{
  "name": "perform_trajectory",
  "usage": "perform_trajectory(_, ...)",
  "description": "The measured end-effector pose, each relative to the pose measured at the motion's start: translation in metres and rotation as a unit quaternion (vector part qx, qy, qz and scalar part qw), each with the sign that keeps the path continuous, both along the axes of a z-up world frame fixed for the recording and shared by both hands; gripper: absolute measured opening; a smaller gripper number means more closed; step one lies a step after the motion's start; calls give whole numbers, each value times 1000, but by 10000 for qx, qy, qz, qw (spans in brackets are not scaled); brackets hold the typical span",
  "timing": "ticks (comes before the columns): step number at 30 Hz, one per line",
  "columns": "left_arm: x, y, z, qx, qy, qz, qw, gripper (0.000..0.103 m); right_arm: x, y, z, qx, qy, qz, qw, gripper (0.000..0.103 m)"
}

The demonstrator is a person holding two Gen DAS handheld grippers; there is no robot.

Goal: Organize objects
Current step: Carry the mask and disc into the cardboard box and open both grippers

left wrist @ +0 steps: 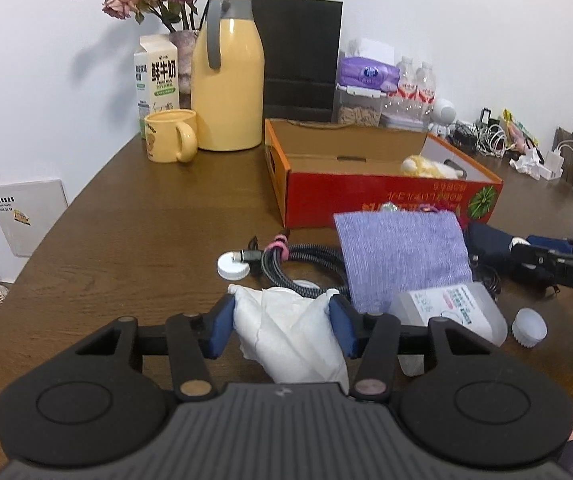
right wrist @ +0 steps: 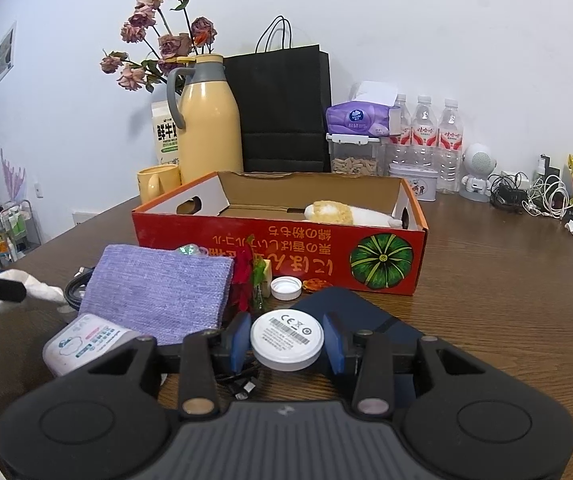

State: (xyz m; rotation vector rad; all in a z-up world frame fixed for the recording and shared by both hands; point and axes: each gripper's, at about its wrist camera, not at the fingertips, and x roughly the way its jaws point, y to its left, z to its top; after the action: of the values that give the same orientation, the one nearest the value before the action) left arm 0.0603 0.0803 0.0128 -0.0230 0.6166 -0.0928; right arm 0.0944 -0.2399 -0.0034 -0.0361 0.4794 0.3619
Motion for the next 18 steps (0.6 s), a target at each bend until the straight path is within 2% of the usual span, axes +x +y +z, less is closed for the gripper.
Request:
perform_trajectory(9,2,4,26,5,-449,66,9990,52,1,0,6,-25,-84,15,10000,38)
perform_trajectory(18,44,-21,55,-132,-993,-182,9948,53,22,8,26,-172,-422,115,9989,38)
